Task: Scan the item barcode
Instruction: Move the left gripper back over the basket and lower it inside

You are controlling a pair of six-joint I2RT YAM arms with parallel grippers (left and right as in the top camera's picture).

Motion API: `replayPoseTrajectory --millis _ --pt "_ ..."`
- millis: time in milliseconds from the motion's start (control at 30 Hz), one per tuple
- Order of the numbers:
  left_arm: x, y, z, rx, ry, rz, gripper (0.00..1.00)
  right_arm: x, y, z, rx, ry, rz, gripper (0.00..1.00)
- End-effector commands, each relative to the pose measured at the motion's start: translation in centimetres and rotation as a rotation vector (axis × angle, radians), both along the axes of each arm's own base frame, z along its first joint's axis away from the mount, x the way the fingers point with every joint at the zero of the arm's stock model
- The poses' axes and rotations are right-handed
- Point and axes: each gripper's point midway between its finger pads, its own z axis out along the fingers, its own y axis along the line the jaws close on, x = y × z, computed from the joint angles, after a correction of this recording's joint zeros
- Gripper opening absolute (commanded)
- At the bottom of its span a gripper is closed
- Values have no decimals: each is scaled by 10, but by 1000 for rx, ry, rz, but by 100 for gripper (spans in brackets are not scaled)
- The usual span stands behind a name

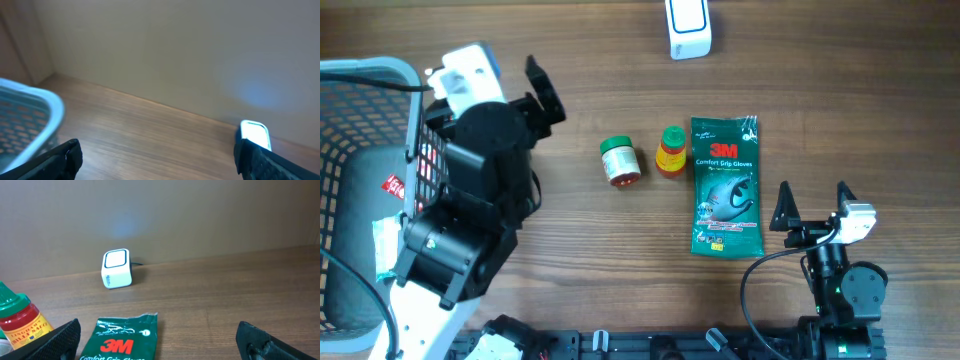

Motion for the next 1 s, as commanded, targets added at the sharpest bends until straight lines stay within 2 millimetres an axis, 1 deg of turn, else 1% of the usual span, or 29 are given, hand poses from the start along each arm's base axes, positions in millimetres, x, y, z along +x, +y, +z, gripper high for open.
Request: replayPoseTrajectory --millis 0,100,133,200,367,400,467,567,667,767,800,900,967 --pt "1 29 5 -49 -24 103 100 0 3 -1 -12 2 13 100" --pt "0 56 2 -101 -31 198 100 0 3 -1 -13 2 13 100" --pt "-1 66 -1 -132 -31 237 100 0 2 -1 -12 2 13 100" --pt "-2 79 -8 -174 -17 274 100 0 2 -1 -12 2 13 100" --pt "-2 97 -24 -210 49 273 100 0 2 -1 -13 2 13 100" --pt "-5 105 -27 -214 61 296 100 0 3 -1 -12 2 13 100" --pt "-7 113 -29 -233 60 328 100 0 3 -1 -12 2 13 100" --pt "-13 131 -38 -315 58 419 100 0 3 -1 -13 2 13 100" --pt "-19 152 -67 -409 134 510 100 0 3 -1 -13 2 13 100" --pt "-17 165 -90 -448 213 540 100 0 2 -1 -13 2 13 100" --pt "-17 171 -101 -472 250 553 100 0 2 -1 -13 2 13 100" --pt "-17 184 -124 -534 321 578 100 0 3 -1 -12 2 13 100" --pt "-22 194 -136 -594 344 635 100 0 3 -1 -13 2 13 100"
